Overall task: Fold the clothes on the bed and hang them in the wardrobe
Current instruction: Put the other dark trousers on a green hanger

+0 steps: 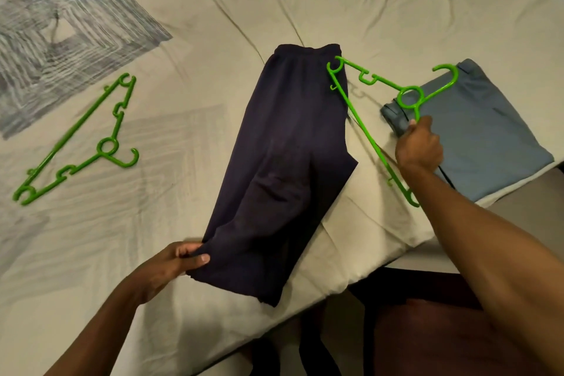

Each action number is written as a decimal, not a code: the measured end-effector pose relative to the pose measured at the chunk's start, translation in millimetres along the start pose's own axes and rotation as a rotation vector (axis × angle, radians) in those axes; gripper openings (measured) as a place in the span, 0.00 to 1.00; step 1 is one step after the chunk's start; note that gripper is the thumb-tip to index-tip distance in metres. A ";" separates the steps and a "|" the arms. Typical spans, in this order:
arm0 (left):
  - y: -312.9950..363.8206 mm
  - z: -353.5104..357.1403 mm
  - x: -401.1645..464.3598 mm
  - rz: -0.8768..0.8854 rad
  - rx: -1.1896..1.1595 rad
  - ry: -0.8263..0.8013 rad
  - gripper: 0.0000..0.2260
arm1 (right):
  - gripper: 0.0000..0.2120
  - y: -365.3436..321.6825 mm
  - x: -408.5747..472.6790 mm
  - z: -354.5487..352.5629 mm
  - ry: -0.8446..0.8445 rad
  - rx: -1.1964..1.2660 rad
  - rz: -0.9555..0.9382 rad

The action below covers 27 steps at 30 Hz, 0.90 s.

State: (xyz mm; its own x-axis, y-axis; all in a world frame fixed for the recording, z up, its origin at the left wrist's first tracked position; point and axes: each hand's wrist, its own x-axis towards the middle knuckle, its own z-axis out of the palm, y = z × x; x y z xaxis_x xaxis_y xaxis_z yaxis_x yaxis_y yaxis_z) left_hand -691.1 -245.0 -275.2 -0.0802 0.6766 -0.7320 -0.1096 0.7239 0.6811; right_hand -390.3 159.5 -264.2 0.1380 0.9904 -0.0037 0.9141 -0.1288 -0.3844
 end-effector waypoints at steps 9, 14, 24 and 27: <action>-27.5 -2.3 1.0 -0.105 -0.102 0.156 0.30 | 0.21 21.6 21.0 8.8 -0.086 0.107 0.303; -24.9 4.9 -0.5 -0.112 -0.043 0.210 0.26 | 0.18 30.6 -60.3 33.7 -0.039 -0.006 -0.166; -22.5 16.5 5.5 -0.086 0.054 0.202 0.08 | 0.32 -89.5 -118.0 87.6 -0.718 0.360 -0.062; -19.8 15.0 0.9 -0.082 0.055 0.182 0.08 | 0.24 -100.3 -109.6 82.8 -0.612 0.467 -0.029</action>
State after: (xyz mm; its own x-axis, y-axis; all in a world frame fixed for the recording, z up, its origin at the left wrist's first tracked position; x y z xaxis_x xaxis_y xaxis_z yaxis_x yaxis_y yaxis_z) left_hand -674.1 -256.7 -289.0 -0.2519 0.5834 -0.7722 -0.0688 0.7851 0.6156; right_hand -528.7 68.0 -301.7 -0.2435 0.8617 -0.4451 0.6397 -0.2023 -0.7415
